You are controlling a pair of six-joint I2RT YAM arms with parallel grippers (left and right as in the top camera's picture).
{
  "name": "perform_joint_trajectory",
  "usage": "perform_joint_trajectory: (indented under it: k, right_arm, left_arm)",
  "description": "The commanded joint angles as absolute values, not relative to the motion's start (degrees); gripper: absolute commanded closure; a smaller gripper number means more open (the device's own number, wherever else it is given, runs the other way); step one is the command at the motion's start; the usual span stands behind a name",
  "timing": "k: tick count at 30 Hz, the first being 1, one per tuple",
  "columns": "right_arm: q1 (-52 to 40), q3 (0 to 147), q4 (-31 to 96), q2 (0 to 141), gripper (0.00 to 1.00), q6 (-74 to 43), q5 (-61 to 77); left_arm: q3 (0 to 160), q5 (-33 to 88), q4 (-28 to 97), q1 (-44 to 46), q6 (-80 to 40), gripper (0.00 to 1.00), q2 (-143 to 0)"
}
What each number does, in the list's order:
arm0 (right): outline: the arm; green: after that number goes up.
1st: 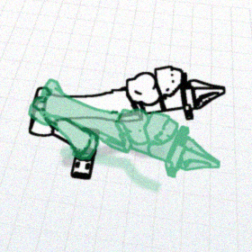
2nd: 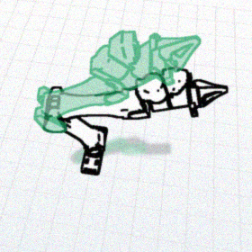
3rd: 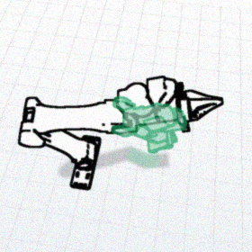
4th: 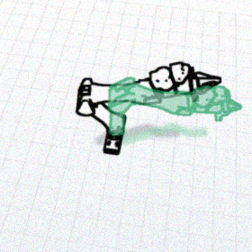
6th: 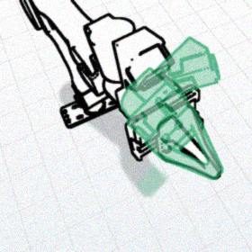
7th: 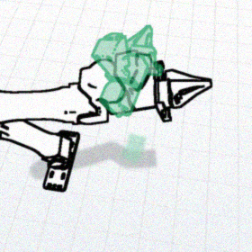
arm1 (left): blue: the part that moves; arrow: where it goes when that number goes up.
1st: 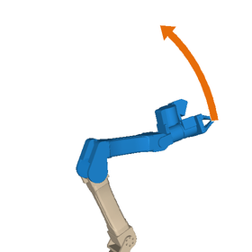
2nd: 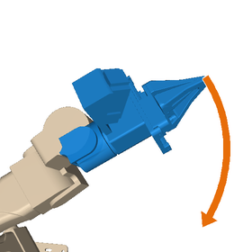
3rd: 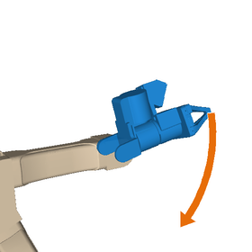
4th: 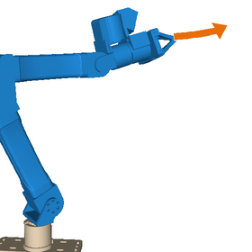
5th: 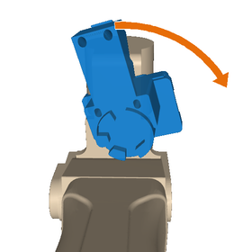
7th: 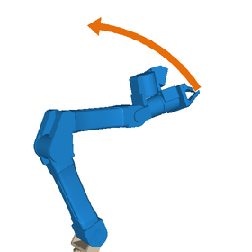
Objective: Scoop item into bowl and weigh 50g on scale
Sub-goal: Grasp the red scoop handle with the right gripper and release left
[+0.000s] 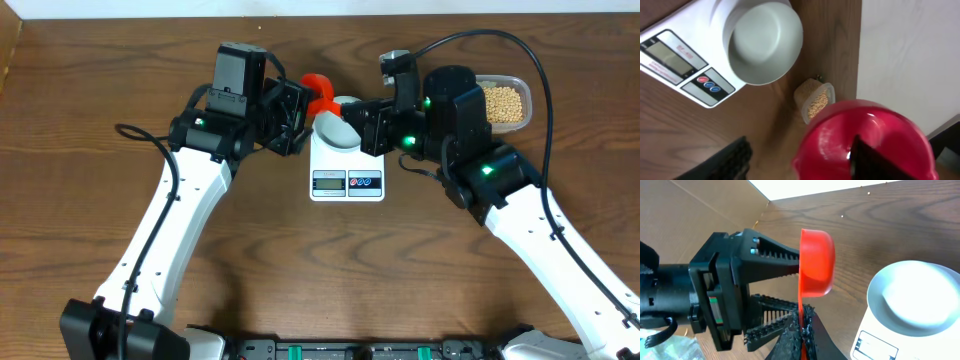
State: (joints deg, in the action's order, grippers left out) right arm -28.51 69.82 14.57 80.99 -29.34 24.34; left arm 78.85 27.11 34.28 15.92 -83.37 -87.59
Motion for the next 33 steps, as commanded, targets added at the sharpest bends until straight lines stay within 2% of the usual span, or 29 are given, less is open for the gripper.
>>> perform_joint_trajectory:
  k: [1, 4, 8, 10, 13, 16, 18, 22, 28, 29, 33]
  right_arm:
    - [-27.6, 70.8, 15.5, 81.4, 0.99, -30.4, 21.8]
    - [-26.3, 70.8, 17.3, 81.4, 0.99, -31.3, 20.0]
    - [-23.7, 70.8, 19.2, 81.4, 0.99, -31.0, 20.0]
    - [-22.6, 70.8, 20.3, 81.4, 0.99, -29.8, 20.1]
    - [-20.7, 70.8, 22.9, 81.2, 0.99, -28.4, 20.3]
    - [-18.0, 70.8, 26.8, 81.0, 0.99, -26.2, 20.8]
    - [-16.6, 70.8, 28.2, 80.7, 0.99, -23.7, 22.3]
    - [-14.6, 70.8, 29.7, 79.7, 0.99, -21.3, 24.1]
    - [-12.3, 70.8, 29.8, 78.6, 0.99, -18.7, 25.6]
    - [-12.2, 70.8, 29.8, 78.5, 0.99, -18.3, 25.7]
    - [-11.6, 70.8, 30.3, 78.5, 0.99, -17.1, 25.7]
  left_arm:
    - [79.3, 27.5, 34.7, 16.1, -81.4, 0.3, -86.8]
    - [79.3, 27.4, 34.7, 16.1, -78.3, 0.29, -86.8]
    - [79.3, 23.6, 34.7, 16.1, -68.1, 0.29, -86.8]
    - [79.3, 22.5, 34.7, 16.1, -61.5, 0.29, -86.8]
    - [79.3, 22.4, 34.6, 16.1, -52.7, 0.22, -86.8]
    - [79.3, 22.5, 35.0, 16.1, -39.1, 0.22, -86.8]
    - [79.3, 22.5, 36.2, 16.1, -34.5, 0.22, -86.8]
    - [79.2, 22.5, 38.2, 16.1, -27.9, 0.22, -86.8]
    - [78.2, 22.5, 38.8, 16.1, -24.2, 0.22, -86.8]
    - [78.0, 22.5, 38.8, 16.1, -24.0, 0.23, -86.8]
    - [76.5, 22.4, 39.4, 16.6, -22.4, 0.47, -86.9]
